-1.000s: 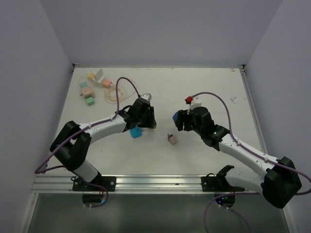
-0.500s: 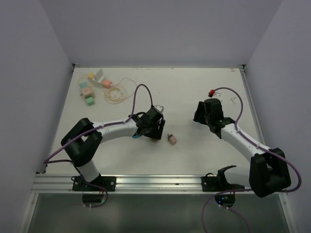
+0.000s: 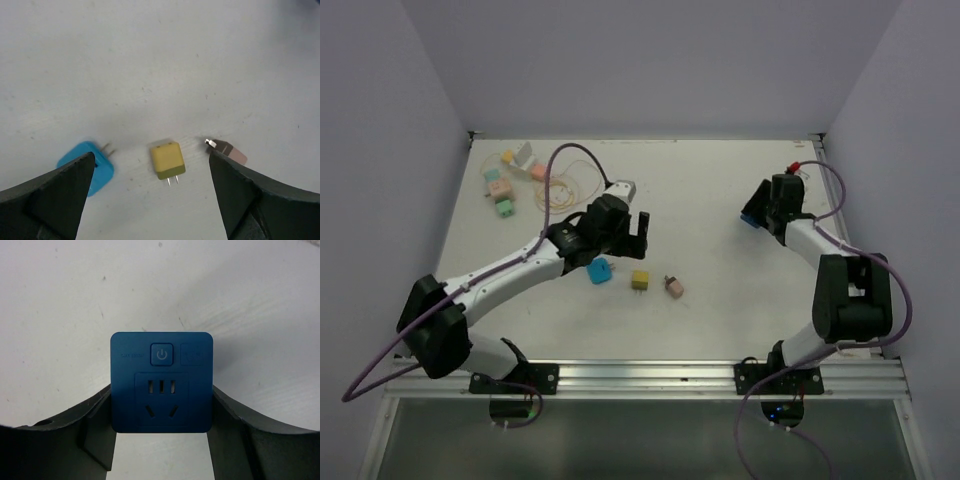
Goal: Pull the plug off the socket
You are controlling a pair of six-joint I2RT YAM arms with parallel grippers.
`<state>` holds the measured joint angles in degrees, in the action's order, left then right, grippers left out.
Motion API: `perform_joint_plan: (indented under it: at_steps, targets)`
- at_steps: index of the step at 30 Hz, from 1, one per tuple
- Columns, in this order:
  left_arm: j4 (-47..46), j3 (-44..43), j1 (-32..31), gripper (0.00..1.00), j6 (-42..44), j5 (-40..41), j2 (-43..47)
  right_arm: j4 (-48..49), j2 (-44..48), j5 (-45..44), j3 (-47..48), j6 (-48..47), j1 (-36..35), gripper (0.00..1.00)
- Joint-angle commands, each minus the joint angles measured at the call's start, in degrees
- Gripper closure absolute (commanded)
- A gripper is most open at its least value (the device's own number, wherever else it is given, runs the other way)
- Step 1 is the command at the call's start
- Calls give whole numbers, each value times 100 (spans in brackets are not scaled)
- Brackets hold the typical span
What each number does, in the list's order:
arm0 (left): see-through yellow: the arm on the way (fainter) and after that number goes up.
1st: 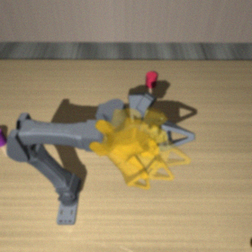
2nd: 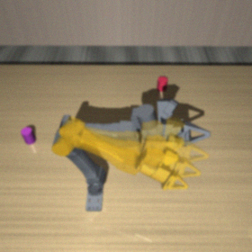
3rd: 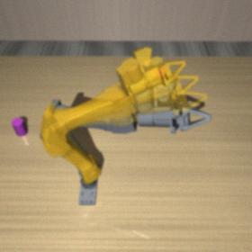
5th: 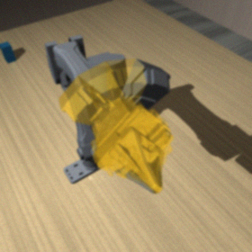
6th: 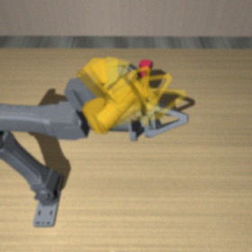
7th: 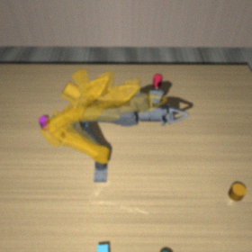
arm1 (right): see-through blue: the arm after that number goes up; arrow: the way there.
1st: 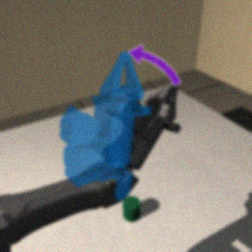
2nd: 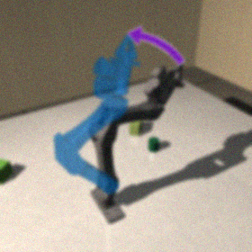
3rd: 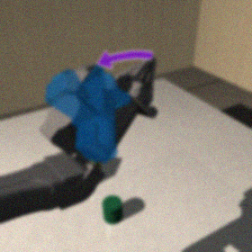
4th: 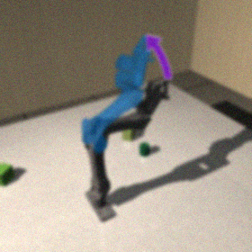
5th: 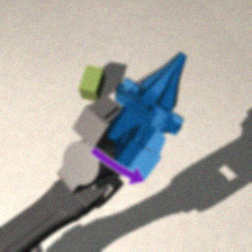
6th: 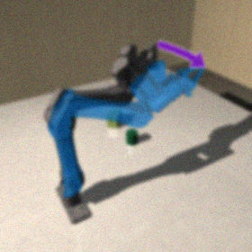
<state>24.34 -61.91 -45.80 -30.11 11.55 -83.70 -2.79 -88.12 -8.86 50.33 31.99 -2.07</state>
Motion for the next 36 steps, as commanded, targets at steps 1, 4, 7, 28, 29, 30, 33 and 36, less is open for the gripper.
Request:
perform_joint_plan:
  at_steps: [1, 4, 7, 28, 29, 30, 33, 36]
  targets:
    - [-288, 475, 606, 0, 303, 251, 871, 892, -442, 533, 635, 141, 380, 100]
    - [-421, 977, 1265, 1, 479, 251, 1434, 1157, -926, 1008, 908, 299, 707, 100]
    - [-517, 1442, 1784, 0, 690, 295, 1953, 1394, -1339, 1448, 1163, 413, 953, 100]
    - [-975, 2078, 2436, 1, 1165, 708, 2604, 2169, -2175, 2758, 804, 1345, 1788, 23]
    - [-983, 2078, 2444, 1, 1148, 699, 2622, 2142, -2122, 2750, 716, 1284, 1806, 20]
    - [-975, 2086, 2462, 1, 1156, 691, 2622, 2064, -2105, 2732, 689, 1249, 1850, 19]
    - [-984, 2086, 2488, 1, 1148, 673, 2622, 1923, -1991, 2714, 593, 1152, 1911, 14]
    - [-984, 2078, 2515, 1, 1121, 664, 2622, 1905, -1824, 2723, 470, 1134, 1938, 12]
